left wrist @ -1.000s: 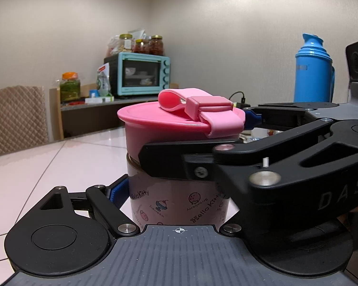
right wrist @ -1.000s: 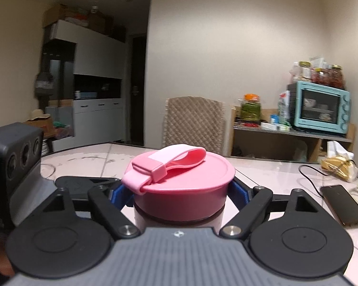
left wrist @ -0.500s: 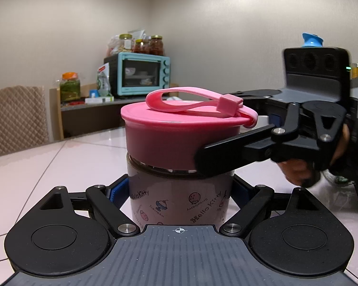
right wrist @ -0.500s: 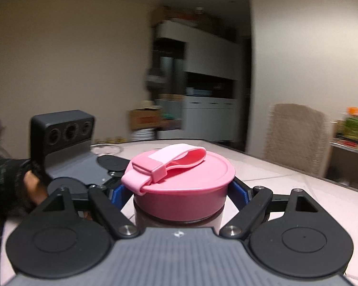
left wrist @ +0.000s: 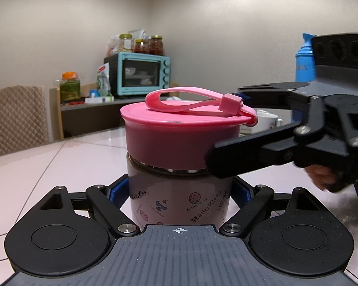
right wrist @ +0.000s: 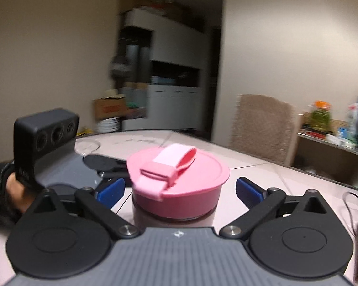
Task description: Unscrew bottle cap and pour
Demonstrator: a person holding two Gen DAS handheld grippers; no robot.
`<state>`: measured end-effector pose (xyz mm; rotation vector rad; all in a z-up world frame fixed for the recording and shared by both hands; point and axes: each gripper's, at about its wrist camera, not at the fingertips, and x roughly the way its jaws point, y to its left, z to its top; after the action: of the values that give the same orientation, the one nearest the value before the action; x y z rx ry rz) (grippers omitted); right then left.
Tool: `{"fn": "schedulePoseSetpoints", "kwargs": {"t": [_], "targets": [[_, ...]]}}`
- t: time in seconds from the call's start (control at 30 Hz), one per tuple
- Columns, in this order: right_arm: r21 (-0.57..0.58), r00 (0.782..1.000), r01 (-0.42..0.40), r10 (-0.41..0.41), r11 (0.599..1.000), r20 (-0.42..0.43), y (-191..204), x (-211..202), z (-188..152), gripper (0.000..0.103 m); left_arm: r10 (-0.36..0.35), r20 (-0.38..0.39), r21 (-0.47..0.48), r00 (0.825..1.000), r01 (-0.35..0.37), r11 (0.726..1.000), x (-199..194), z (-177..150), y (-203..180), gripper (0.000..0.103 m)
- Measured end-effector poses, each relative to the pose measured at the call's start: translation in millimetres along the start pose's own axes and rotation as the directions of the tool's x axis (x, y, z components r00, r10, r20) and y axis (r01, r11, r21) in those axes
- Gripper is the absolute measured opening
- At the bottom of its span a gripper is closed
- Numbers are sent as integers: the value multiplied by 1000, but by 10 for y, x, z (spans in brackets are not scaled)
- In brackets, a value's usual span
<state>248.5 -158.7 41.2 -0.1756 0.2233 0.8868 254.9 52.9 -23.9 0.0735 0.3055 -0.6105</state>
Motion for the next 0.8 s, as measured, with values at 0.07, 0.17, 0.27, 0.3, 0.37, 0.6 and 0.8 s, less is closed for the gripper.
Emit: {"fn": "schedulePoseSetpoints", "kwargs": {"t": [0.07,0.17,0.27,0.3,0.37,0.6,0.8], "targets": [[50,998,68,-69,996,9,85,-31,32,101,1,0,1,1000,-1,1000,8,2,4,89],[85,993,115,-115,990,0,181,-3,31,101,1,-1,1,1000,-1,1000,16,1,41,89],[102,989,144,-145,984,2,255,46,-3,100,1,0,3,1000,-1,1000,10,-8,8,89],[98,988,151,-152,984,1,281,73,-4,100,2,0,3,1000,-2,1000,11,-8,12,89],[96,985,171,-171,981,0,331,127,-12,100,2,0,3,1000,-2,1000,13,-7,-3,89],[112,973,231,-233,967,5,421,236,-45,97,1,0,1,1000,-1,1000,8,-14,30,89],[120,963,267,-269,956,-4,441,286,-64,94,1,0,2,1000,-1,1000,11,-14,61,89]]}}
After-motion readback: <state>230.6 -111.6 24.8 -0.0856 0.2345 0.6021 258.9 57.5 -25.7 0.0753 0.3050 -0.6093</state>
